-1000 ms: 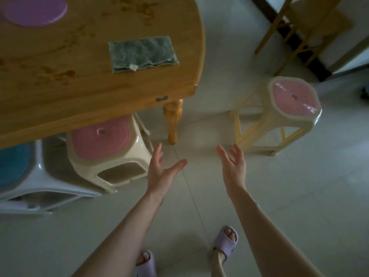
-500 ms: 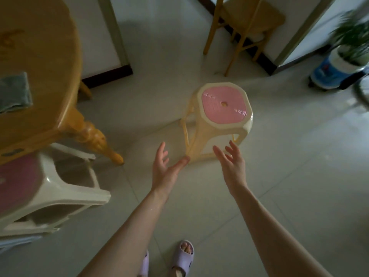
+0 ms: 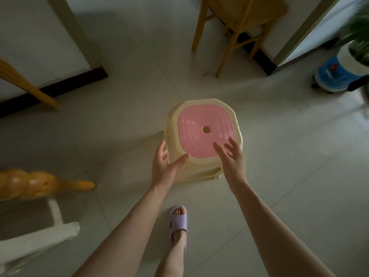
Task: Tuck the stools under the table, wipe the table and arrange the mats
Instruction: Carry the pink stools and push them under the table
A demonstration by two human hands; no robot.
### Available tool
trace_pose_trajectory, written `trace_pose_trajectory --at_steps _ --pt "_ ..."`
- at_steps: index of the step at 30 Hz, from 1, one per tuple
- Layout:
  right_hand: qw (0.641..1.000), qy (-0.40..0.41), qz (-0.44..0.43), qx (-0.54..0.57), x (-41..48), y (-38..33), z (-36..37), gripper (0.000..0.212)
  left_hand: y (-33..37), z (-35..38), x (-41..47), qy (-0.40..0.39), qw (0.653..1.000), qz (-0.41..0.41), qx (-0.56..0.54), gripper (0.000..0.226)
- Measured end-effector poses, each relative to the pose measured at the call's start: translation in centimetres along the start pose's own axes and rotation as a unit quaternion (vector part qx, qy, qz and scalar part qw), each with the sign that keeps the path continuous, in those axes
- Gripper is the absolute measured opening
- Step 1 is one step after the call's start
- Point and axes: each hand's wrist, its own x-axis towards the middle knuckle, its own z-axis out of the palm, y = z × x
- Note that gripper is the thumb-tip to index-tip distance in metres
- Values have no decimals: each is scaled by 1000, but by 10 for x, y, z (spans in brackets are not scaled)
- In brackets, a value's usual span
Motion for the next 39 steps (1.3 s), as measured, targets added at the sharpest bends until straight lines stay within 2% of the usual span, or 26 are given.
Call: trace_pose_trajectory --at_steps 3,6,10,15,18,20,26,29,33,39 --pt "1000 -7 9 -16 36 1 1 81 3 17 28 6 1000 -18 9 102" --pt "999 -4 24 -30 68 6 1 73 1 30 52 20 999 -32 16 101" --pt "998 4 24 -63 102 15 -4 73 -6 44 73 26 999 -38 23 98" --pt "995 -5 32 -95 142 26 -18 84 -20 63 92 40 995 -71 58 130" --pt "991 -7 53 -124 165 34 -30 96 -27 73 101 59 991 -83 84 115" --pt "989 -15 68 -132 181 41 -37 97 -36 81 109 74 988 -89 106 109" --pt "986 -65 93 -123 214 62 -48 87 -58 83 132 115 980 -120 111 119" --pt "984 -80 86 -135 224 75 -48 85 -68 83 140 126 978 -136 91 121" --pt "986 -87 84 -113 226 77 -50 94 -64 83 142 138 980 -130 58 92" --pt "982 -119 62 -136 242 47 -43 84 -44 78 131 168 977 -130 15 95"
